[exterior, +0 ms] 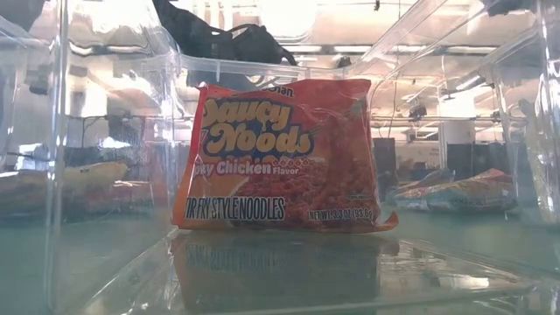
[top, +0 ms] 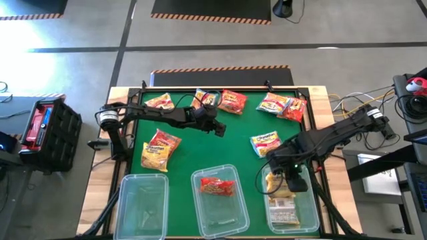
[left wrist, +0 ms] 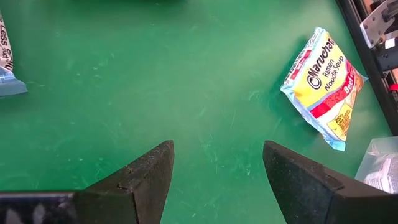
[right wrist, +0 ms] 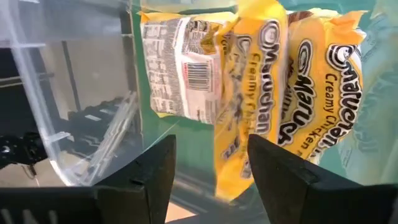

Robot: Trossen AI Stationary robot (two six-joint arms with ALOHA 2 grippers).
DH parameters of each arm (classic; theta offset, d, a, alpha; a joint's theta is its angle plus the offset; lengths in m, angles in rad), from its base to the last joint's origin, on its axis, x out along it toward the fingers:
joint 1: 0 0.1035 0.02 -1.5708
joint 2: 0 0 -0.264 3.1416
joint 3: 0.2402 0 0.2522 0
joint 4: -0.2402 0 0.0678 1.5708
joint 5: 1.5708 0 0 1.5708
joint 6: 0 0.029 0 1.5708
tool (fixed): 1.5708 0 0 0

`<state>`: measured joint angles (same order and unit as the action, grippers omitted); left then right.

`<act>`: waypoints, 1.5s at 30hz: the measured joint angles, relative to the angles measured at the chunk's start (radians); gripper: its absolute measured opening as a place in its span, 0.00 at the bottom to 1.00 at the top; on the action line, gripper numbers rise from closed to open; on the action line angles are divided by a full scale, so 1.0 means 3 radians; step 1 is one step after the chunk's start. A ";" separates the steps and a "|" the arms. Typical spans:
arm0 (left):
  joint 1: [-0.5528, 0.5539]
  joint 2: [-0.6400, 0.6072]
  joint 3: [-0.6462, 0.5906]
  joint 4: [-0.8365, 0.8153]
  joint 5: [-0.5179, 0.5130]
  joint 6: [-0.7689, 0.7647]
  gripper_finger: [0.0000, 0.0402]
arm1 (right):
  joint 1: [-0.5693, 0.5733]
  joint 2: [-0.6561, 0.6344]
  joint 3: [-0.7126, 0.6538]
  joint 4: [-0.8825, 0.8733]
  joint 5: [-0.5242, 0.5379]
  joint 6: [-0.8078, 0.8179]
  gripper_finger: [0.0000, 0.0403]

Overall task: Sort Maruchan noodles
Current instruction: Put the yellow noodle pack into the right transparent bin, then put the orange noodle pack into the middle transparent bin

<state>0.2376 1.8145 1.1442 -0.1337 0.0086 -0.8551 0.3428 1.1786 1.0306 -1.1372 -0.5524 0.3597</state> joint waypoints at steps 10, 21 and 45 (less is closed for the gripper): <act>-0.0008 0.0000 -0.0001 0.0026 0.0000 0.0000 0.58 | -0.0001 -0.0001 0.0551 -0.0419 0.0405 -0.0113 0.40; 0.0021 0.0000 0.0253 -0.0003 -0.0004 0.0213 0.58 | -0.0166 -0.0014 0.0838 -0.0467 0.1933 -0.0501 0.39; 0.0426 0.0058 0.0798 -0.0524 -0.0048 0.0652 0.58 | -0.2192 0.0138 0.0327 0.1301 0.2163 -0.0930 0.38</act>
<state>0.3654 1.8318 1.3836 -0.2909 -0.0057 -0.6596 -0.3149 1.2201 1.1286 -0.7469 0.0965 0.0808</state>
